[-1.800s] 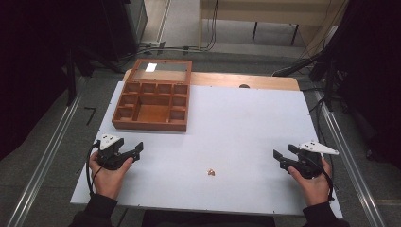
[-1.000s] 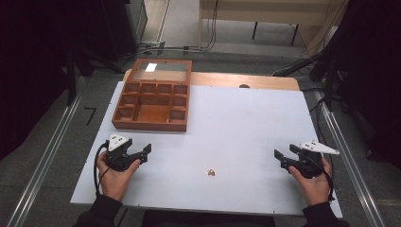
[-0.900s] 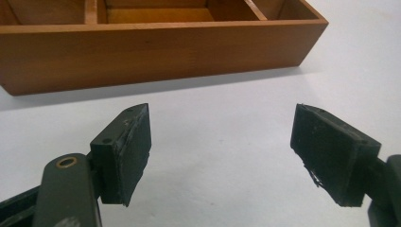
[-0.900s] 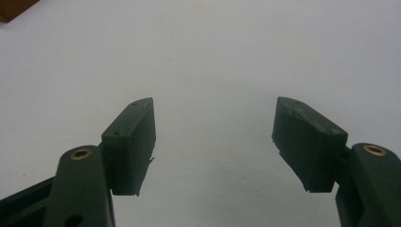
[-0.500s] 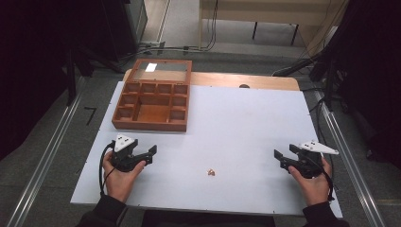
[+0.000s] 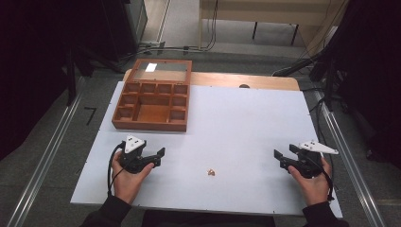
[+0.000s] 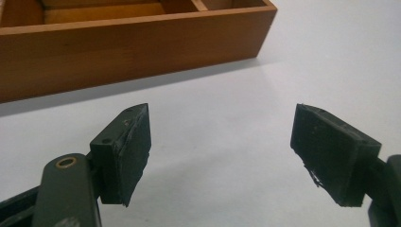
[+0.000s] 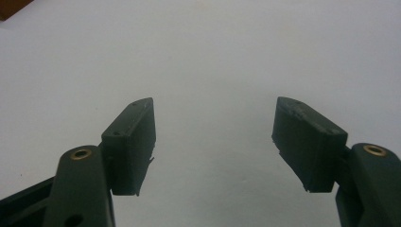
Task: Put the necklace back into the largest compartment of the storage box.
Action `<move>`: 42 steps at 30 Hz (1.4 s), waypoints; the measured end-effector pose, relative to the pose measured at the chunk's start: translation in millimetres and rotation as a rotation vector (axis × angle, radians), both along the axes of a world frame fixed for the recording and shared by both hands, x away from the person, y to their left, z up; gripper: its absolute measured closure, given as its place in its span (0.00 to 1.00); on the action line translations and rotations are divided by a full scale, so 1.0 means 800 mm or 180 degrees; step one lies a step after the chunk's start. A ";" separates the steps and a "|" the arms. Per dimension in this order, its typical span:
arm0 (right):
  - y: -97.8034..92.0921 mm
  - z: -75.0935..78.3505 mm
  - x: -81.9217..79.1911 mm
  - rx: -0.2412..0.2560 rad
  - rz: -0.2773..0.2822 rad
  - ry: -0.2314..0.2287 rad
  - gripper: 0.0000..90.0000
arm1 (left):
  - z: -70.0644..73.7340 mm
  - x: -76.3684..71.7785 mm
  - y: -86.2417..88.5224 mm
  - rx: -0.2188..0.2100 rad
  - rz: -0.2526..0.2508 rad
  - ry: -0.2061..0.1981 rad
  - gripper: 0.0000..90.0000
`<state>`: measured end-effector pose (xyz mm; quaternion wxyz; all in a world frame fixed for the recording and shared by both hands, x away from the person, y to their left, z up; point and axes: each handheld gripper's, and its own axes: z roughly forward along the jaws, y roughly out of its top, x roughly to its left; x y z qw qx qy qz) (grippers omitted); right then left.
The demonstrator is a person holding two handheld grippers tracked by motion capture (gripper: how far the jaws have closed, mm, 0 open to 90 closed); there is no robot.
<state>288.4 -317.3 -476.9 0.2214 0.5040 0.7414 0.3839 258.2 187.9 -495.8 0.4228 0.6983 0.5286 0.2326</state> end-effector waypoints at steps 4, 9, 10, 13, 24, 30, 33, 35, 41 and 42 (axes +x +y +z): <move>0.000 0.000 0.000 -0.0001 -0.0011 0.0003 0.33 | -0.001 -0.001 -0.006 -0.0017 -0.0056 0.0002 0.24; 0.000 0.000 0.001 -0.0011 -0.0005 0.0002 0.33 | -0.001 -0.002 -0.014 -0.0029 -0.0108 -0.0007 0.24; 0.000 -0.001 0.001 -0.0004 -0.0007 0.0006 0.33 | -0.002 -0.002 -0.017 -0.0027 -0.0133 0.0013 0.24; 0.000 0.000 0.001 -0.0008 0.0002 0.0002 0.33 | -0.003 -0.001 -0.023 -0.0034 -0.0181 0.0028 0.24; 0.001 -0.001 0.001 0.0000 -0.0004 0.0013 0.33 | -0.005 -0.002 -0.041 -0.0048 -0.0323 0.0040 0.24; 0.001 -0.001 0.001 -0.0003 -0.0006 0.0005 0.33 | -0.007 -0.001 -0.053 -0.0063 -0.0398 0.0044 0.24; 0.000 -0.001 0.001 -0.0005 -0.0008 0.0009 0.33 | -0.008 -0.001 -0.057 -0.0077 -0.0425 0.0053 0.24; 0.000 -0.001 0.001 -0.0003 -0.0010 0.0014 0.33 | -0.009 -0.001 -0.061 -0.0068 -0.0458 0.0055 0.24; 0.000 -0.001 0.001 -0.0006 -0.0005 0.0008 0.33 | -0.010 -0.002 -0.072 -0.0079 -0.0511 0.0054 0.25; 0.000 -0.001 0.001 -0.0006 -0.0005 0.0008 0.33 | -0.010 -0.002 -0.074 -0.0073 -0.0531 0.0053 0.25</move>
